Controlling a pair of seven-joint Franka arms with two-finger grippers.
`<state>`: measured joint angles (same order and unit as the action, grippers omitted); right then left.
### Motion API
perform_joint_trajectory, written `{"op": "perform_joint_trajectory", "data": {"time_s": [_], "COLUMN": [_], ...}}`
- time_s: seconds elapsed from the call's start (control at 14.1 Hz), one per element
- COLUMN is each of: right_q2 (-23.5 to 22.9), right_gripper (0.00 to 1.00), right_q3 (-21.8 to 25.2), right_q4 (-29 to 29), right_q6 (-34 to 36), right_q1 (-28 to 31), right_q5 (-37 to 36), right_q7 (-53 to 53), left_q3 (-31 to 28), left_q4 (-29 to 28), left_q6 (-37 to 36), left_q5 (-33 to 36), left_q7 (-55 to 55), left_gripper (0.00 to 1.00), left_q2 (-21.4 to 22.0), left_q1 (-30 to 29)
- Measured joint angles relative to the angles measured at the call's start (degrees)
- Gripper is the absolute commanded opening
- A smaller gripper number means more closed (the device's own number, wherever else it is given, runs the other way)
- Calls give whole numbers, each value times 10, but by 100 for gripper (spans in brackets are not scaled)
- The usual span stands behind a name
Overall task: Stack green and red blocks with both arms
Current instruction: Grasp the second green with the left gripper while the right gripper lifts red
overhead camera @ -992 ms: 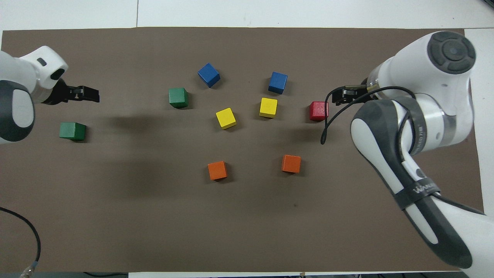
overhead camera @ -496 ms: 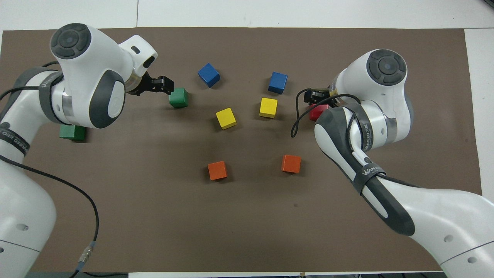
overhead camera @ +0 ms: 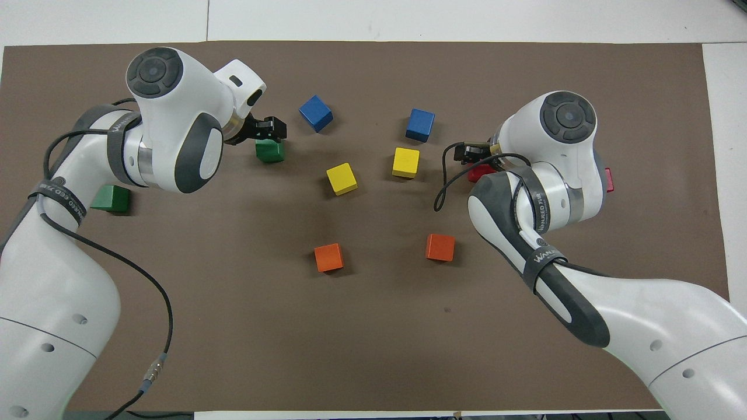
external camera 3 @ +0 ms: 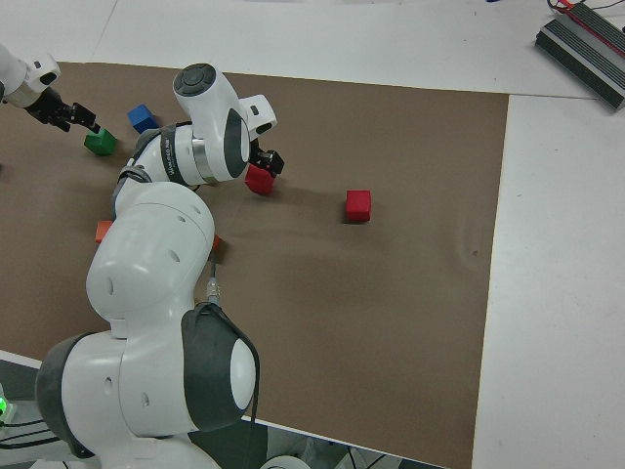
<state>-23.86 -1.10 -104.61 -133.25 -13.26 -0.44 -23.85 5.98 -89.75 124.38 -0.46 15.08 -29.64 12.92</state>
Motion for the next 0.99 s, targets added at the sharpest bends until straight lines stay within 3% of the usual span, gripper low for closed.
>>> {"op": "perform_joint_trajectory", "data": {"time_s": [0.14,0.43,0.71,0.78,0.92,0.99], "right_q2": [0,1,22,33,60,72], "right_gripper": [70,2,0,0,0,0], "right_q3": [0,1,8,10,11,11], "right_q4": [-13,-16,10,27,51,53], "right_q6": [-12,-8,64,98,145,156], "right_q1": [0,1,6,17,60,85], "right_q5": [0,0,-6,-7,-7,-7], "right_q7": [0,1,44,75,166,213], "left_q3": [-1,-4,-5,-6,-7,-8], "left_q4": [0,-6,-15,-15,-14,-14], "left_q6": [10,31,61,64,64,64], "left_q5": [1,9,31,35,37,43], "left_q7": [5,8,26,30,32,32], "left_gripper": [100,100,100,85,47,0], "left_q2": [-5,-19,-39,-42,-42,-42], "left_q1": [6,9,15,19,20,20]}}
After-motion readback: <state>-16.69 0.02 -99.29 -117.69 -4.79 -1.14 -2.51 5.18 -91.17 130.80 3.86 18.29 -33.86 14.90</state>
